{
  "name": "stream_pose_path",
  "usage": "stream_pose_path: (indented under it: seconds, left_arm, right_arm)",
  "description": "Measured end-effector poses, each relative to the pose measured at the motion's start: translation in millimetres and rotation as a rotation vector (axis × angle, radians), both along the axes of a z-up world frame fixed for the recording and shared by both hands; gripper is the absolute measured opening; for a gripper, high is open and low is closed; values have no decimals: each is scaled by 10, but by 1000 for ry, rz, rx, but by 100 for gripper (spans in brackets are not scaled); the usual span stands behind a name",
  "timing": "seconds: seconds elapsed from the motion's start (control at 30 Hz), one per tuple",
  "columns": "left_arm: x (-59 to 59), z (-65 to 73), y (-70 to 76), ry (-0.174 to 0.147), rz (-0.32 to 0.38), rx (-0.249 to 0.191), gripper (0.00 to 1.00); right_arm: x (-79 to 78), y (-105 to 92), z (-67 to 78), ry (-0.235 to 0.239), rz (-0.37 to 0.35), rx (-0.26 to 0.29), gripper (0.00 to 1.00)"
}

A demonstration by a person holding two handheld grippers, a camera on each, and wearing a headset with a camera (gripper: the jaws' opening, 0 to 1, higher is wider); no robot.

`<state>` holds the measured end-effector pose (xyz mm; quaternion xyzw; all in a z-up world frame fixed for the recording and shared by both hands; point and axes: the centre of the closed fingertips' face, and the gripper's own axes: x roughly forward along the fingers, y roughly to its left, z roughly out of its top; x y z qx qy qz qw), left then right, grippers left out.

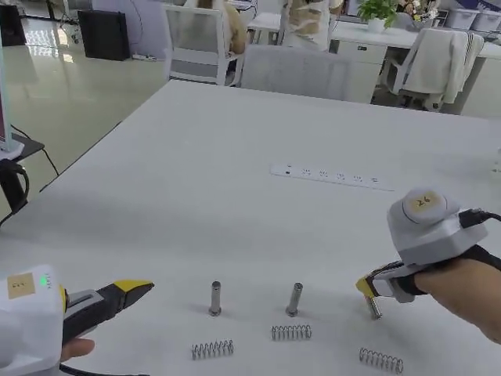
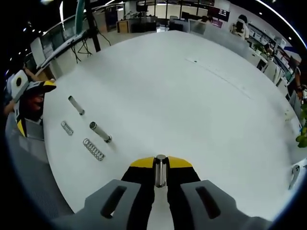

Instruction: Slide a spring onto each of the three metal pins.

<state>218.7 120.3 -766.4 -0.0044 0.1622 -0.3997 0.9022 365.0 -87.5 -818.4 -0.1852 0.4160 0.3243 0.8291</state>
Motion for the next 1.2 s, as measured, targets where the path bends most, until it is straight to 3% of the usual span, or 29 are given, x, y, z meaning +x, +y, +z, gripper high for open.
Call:
stream_pose_path:
  seconds: [0.43,1.2]
  left_arm:
    - [-34,17,-39,-3,-15,6,93]
    - [-55,12,-74,-1,-27,9,92]
  right_arm:
    - [-75,-52,61,-27,-6,12,6]
    - [-209,-49,69,-35,7,30,6]
